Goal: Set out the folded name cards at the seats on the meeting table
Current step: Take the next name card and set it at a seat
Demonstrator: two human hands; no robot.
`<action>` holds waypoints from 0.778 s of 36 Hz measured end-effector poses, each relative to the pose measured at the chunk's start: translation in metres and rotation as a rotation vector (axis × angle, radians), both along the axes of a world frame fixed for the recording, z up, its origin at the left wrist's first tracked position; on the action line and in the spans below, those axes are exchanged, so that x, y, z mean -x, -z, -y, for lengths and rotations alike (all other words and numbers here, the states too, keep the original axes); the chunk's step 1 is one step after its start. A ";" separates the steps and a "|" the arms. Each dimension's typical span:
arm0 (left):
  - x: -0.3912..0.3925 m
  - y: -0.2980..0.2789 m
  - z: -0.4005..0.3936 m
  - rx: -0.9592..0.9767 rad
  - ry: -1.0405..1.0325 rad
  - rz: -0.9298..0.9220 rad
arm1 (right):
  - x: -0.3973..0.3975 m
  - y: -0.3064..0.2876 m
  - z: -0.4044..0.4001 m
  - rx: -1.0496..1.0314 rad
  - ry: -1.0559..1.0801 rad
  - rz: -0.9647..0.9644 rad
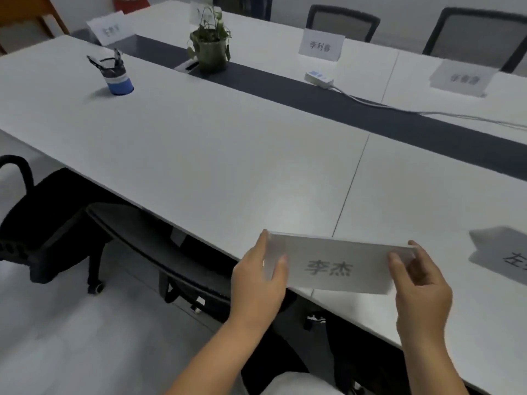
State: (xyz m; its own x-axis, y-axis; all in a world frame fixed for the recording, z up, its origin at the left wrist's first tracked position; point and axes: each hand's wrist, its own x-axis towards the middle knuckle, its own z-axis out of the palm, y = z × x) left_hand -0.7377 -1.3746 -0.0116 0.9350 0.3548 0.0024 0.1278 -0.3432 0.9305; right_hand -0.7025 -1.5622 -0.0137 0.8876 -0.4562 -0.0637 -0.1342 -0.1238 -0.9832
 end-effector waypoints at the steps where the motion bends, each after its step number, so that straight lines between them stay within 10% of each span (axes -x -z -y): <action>1: -0.015 0.002 -0.002 -0.001 0.042 -0.034 | -0.011 0.004 -0.001 0.007 0.010 -0.012; 13: -0.129 0.042 -0.004 -0.039 0.513 -0.433 | -0.064 0.043 0.000 0.057 0.165 -0.241; 28: -0.166 0.035 -0.033 -0.049 0.691 -0.304 | -0.083 0.034 -0.048 0.330 0.516 -0.045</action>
